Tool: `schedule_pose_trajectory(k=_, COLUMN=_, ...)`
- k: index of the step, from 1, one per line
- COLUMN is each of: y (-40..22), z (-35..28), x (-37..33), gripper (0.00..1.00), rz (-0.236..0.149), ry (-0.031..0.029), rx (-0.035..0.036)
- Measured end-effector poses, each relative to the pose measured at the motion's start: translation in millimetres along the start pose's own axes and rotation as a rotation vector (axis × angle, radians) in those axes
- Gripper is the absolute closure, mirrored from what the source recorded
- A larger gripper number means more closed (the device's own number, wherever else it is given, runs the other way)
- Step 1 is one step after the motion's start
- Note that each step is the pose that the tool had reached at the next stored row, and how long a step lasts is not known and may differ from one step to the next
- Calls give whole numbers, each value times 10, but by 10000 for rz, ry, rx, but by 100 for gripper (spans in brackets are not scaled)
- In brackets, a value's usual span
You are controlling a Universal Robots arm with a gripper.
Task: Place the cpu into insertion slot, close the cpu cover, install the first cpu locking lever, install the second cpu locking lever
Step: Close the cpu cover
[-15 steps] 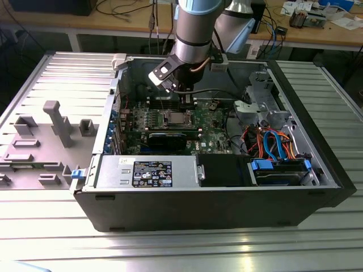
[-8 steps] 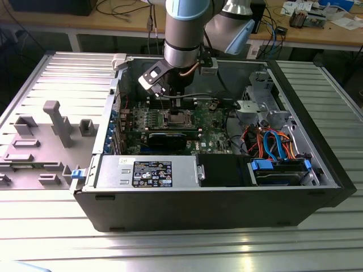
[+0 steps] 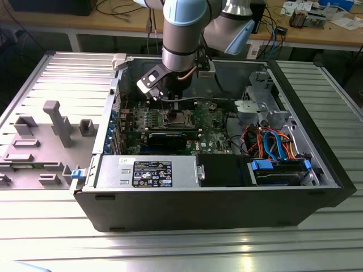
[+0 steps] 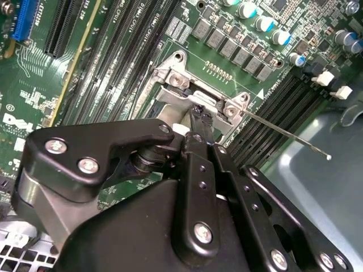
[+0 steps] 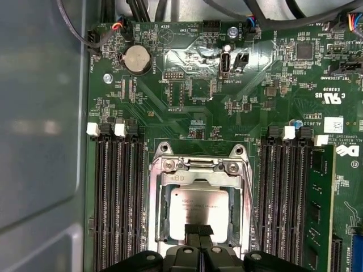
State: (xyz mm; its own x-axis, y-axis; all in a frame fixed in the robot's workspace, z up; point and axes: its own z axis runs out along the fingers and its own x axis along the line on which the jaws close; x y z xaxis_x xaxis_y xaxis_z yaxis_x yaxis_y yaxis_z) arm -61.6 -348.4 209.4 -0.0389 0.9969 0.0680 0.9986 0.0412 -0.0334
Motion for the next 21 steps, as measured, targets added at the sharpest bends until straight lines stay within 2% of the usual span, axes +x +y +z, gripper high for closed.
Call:
schedule_pose_trajectory(k=7, y=-2, z=46, x=-3, gripper=89, rz=0, ry=-2, rx=2)
schedule_pose_trajectory(k=8, y=-2, z=35, x=0, gripper=89, rz=-1, ry=13, rx=-9)
schedule_pose_trajectory(k=10, y=-6, z=-51, x=4, gripper=89, rz=1, ry=2, rx=-2)
schedule_pose_trajectory(k=13, y=3, z=-116, x=8, gripper=89, rz=-5, ry=6, rx=4)
schedule_pose_trajectory(k=16, y=35, z=-140, x=9, gripper=89, rz=-142, ry=57, rx=44)
schedule_pose_trajectory(k=21, y=41, z=-167, x=9, gripper=89, rz=-242, ry=73, rx=55)
